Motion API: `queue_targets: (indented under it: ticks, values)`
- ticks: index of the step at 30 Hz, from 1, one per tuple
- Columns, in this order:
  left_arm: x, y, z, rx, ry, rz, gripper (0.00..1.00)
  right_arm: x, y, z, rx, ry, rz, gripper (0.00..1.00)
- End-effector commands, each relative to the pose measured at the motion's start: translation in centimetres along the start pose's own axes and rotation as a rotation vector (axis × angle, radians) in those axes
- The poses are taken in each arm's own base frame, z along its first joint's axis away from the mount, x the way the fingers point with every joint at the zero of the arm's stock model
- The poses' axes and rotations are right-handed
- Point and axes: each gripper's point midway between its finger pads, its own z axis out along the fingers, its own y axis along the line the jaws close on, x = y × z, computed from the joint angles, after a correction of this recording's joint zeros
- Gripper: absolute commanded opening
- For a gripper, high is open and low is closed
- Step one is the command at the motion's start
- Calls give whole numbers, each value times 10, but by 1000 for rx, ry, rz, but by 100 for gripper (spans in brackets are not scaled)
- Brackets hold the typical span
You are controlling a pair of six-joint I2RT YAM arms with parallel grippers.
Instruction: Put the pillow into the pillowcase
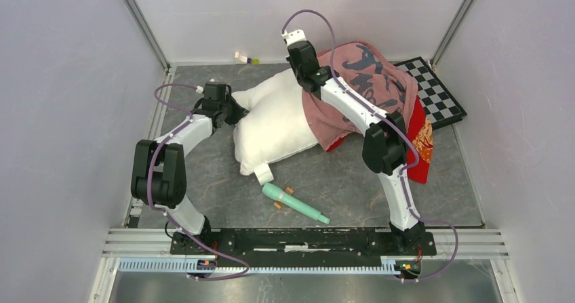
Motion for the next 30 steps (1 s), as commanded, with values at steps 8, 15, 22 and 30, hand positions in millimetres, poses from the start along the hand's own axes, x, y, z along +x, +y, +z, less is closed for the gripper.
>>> queue_targets:
  ticks: [8, 15, 22, 30]
  values:
    - [30, -50, -13, 14, 109, 94, 2, -132, 73, -116, -197, -312, 27, 0]
    - [8, -114, -26, 75, 65, 17, 2, -145, 111, -177, -290, -375, 65, 0]
    - [4, -77, 4, -2, 38, -63, 2, -109, 89, -155, -327, -262, 73, 11]
    - [-3, -72, 9, -23, 31, -2, 3, -57, 33, -197, -242, -160, 34, 81]
